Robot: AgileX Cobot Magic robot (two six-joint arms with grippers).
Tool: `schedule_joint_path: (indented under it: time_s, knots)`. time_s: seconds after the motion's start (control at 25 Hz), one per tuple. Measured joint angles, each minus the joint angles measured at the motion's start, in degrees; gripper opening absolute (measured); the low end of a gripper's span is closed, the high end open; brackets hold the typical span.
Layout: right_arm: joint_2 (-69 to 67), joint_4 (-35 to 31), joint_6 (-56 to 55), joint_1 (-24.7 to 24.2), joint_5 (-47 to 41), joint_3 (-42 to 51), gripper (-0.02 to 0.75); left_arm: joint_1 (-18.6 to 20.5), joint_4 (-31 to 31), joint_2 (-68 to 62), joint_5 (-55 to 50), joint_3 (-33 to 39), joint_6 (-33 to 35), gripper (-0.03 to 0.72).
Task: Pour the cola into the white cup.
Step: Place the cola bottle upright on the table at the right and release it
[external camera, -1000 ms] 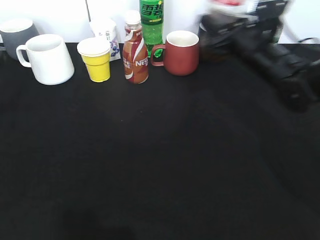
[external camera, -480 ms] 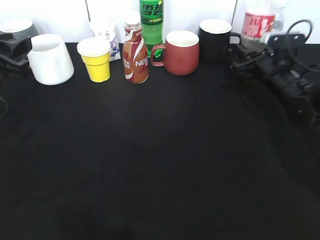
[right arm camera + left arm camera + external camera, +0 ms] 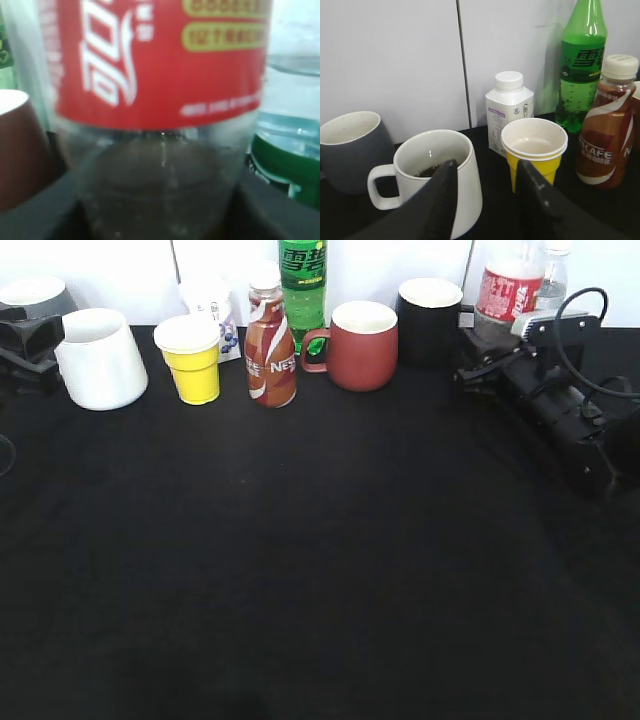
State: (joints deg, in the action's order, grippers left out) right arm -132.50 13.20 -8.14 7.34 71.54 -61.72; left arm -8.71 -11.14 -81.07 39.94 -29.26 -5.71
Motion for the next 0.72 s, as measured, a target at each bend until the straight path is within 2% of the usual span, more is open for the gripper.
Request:
schedule_joint_path:
  time_s: [0.16, 0.24, 0.6, 0.64, 0.72]
  knots:
    - [0.07, 0.71, -0.06, 0.00, -1.53, 0.29, 0.585, 0.00, -0.06, 0.00, -0.02, 0.00, 0.00, 0.298]
    - [1.58, 0.78, -0.06, 0.00, -1.65, 1.34, 0.627, 0.00, -0.10, 0.00, -0.02, 0.00, 0.00, 0.298]
    - [14.22, -1.50, 0.96, 0.00, -2.40, 16.51, 0.633, 0.00, -0.26, 0.95, -3.74, 0.02, 0.00, 0.302]
    - [18.16, -0.97, 0.98, 0.00, -5.73, 17.27, 0.631, 0.00, -0.26, 2.37, -6.02, 0.02, 0.00, 0.326]
    - [27.07, 3.26, -2.83, 0.00, -19.61, 17.38, 0.628, 0.00, 0.00, 6.46, -14.49, -0.34, 0.00, 0.418]
